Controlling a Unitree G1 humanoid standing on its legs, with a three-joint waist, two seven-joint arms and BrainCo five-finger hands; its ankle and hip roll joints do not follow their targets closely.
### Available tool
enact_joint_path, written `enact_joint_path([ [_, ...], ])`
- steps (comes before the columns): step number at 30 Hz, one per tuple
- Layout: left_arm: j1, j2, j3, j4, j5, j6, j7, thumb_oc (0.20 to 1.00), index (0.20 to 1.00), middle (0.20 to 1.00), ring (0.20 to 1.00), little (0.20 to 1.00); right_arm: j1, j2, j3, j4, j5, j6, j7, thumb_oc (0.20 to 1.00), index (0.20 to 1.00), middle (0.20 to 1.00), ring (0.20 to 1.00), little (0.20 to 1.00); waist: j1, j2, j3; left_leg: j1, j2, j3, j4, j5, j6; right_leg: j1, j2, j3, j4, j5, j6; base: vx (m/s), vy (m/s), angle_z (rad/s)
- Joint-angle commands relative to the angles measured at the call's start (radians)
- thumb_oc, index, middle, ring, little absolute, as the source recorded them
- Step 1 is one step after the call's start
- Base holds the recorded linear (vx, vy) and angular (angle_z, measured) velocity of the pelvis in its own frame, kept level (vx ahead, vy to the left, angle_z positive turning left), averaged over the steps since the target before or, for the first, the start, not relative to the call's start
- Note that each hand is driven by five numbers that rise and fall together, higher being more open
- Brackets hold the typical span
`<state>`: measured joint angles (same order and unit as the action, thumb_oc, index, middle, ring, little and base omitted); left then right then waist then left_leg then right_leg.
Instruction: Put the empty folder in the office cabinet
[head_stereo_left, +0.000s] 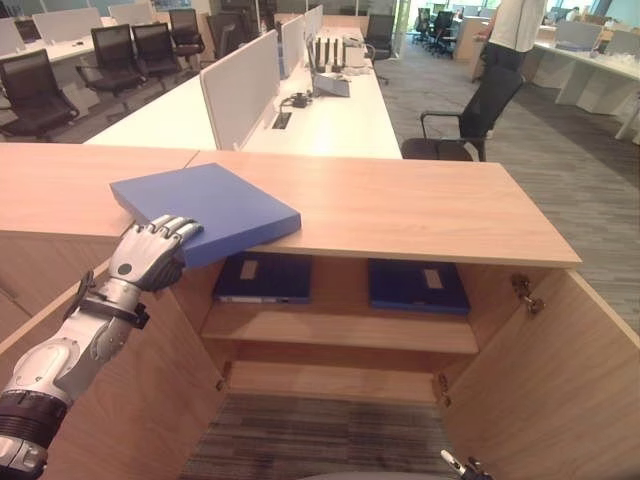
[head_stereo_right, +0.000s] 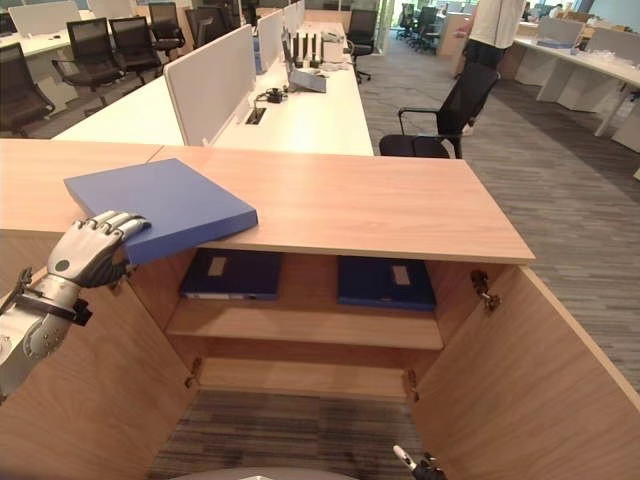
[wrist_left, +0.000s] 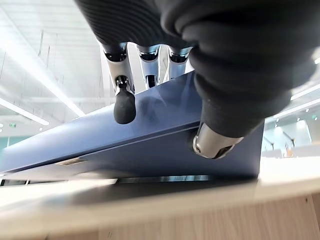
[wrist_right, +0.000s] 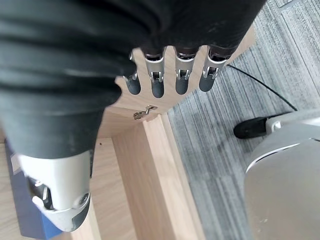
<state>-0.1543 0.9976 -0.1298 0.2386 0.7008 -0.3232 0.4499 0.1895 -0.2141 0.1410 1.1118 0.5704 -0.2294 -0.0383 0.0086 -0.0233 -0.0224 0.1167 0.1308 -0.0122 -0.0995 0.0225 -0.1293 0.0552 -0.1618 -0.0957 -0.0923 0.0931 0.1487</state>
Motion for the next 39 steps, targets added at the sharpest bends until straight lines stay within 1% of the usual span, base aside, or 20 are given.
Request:
enact_joint_path([
  [1,-0.117,0.069,0.099,-0.007,-0.099,0.018,0.045,0.200,0.200,0.200,0.200,0.200,-0.055,0.014,-0.029,0.002,0.034,-0.026,0.009,1.000,1.000,1.000,1.000,1.000,-0.015,0.027,0.010,-0.059,0.031,-0.025,0.014,0.035,-0.026,0.055,-0.037,-0.003,0.156,-0.156,0.077,0.00,0.000,0.00],
  [12,-0.259,0.051,0.166,-0.138,-0.255,-0.016,0.033,0.200,0.200,0.200,0.200,0.200,-0.066,0.016,-0.011,0.013,0.012,-0.017,0.023,1.000,1.000,1.000,1.000,1.000,-0.023,0.044,-0.002,-0.056,0.030,-0.022,0.014,0.037,-0.030,0.059,-0.039,-0.005,0.150,-0.155,0.074,0.00,0.000,0.00],
  [21,-0.362,0.065,0.149,-0.189,-0.303,-0.033,0.037,0.200,0.200,0.200,0.200,0.200,-0.074,0.009,-0.001,0.025,0.003,-0.012,0.029,1.000,1.000,1.000,1.000,1.000,-0.026,0.053,-0.006,-0.057,0.026,-0.020,0.013,0.039,-0.031,0.063,-0.040,-0.005,0.142,-0.152,0.075,0.00,0.000,0.00],
  [26,-0.383,0.050,0.163,-0.231,-0.351,-0.047,0.036,0.200,0.200,0.200,0.200,0.200,-0.076,0.009,-0.002,0.029,-0.002,-0.010,0.028,1.000,1.000,1.000,1.000,1.000,-0.026,0.055,-0.008,-0.056,0.024,-0.021,0.014,0.039,-0.030,0.066,-0.040,-0.005,0.141,-0.152,0.074,0.00,0.000,0.00],
  [29,-0.397,0.023,0.171,-0.265,-0.396,-0.061,0.031,0.200,0.200,0.200,0.200,0.200,-0.080,0.010,0.000,0.039,-0.008,-0.007,0.028,1.000,1.000,1.000,1.000,1.000,-0.027,0.055,-0.009,-0.056,0.022,-0.021,0.014,0.038,-0.029,0.068,-0.039,-0.008,0.140,-0.152,0.073,0.00,0.000,0.00],
  [30,-0.405,0.003,0.174,-0.288,-0.436,-0.072,0.029,0.200,0.200,0.200,0.200,0.200,-0.083,0.013,-0.001,0.042,-0.007,-0.005,0.028,1.000,1.000,1.000,1.000,1.000,-0.026,0.055,-0.009,-0.057,0.022,-0.022,0.015,0.038,-0.028,0.067,-0.038,-0.009,0.139,-0.151,0.072,0.00,0.000,0.00],
  [31,-0.404,0.002,0.176,-0.290,-0.437,-0.071,0.027,0.200,0.200,0.200,0.200,0.200,-0.083,0.013,-0.001,0.042,-0.007,-0.005,0.028,1.000,1.000,1.000,1.000,1.000,-0.026,0.056,-0.009,-0.057,0.022,-0.022,0.015,0.038,-0.028,0.067,-0.038,-0.009,0.139,-0.151,0.072,0.00,0.000,0.00],
  [33,-0.411,-0.041,0.184,-0.329,-0.518,-0.092,0.015,0.200,0.200,0.200,0.200,0.200,-0.085,0.015,0.004,0.044,-0.010,-0.002,0.027,1.000,1.000,1.000,1.000,1.000,-0.024,0.055,-0.008,-0.058,0.021,-0.023,0.016,0.038,-0.027,0.070,-0.037,-0.010,0.137,-0.151,0.070,0.00,0.000,0.00],
  [34,-0.410,-0.042,0.186,-0.330,-0.520,-0.092,0.013,0.200,0.200,0.200,0.200,0.200,-0.085,0.015,0.003,0.044,-0.011,-0.002,0.027,1.000,1.000,1.000,1.000,1.000,-0.023,0.055,-0.008,-0.058,0.021,-0.023,0.016,0.038,-0.027,0.070,-0.037,-0.010,0.137,-0.151,0.070,0.00,0.000,0.00],
  [36,-0.409,-0.078,0.196,-0.367,-0.589,-0.111,-0.002,0.200,0.200,0.200,0.200,0.200,-0.089,0.017,0.004,0.042,-0.013,0.001,0.024,1.000,1.000,1.000,1.000,1.000,-0.021,0.055,-0.006,-0.058,0.019,-0.025,0.016,0.038,-0.025,0.070,-0.036,-0.010,0.135,-0.151,0.068,0.00,0.000,0.00],
  [39,-0.398,-0.137,0.200,-0.419,-0.720,-0.145,-0.059,0.200,0.200,0.200,0.200,0.200,-0.092,0.019,0.001,0.039,-0.016,0.005,0.021,1.000,1.000,1.000,1.000,1.000,-0.019,0.055,-0.004,-0.060,0.018,-0.027,0.016,0.038,-0.024,0.071,-0.036,-0.011,0.134,-0.151,0.065,0.00,0.000,0.00],
])
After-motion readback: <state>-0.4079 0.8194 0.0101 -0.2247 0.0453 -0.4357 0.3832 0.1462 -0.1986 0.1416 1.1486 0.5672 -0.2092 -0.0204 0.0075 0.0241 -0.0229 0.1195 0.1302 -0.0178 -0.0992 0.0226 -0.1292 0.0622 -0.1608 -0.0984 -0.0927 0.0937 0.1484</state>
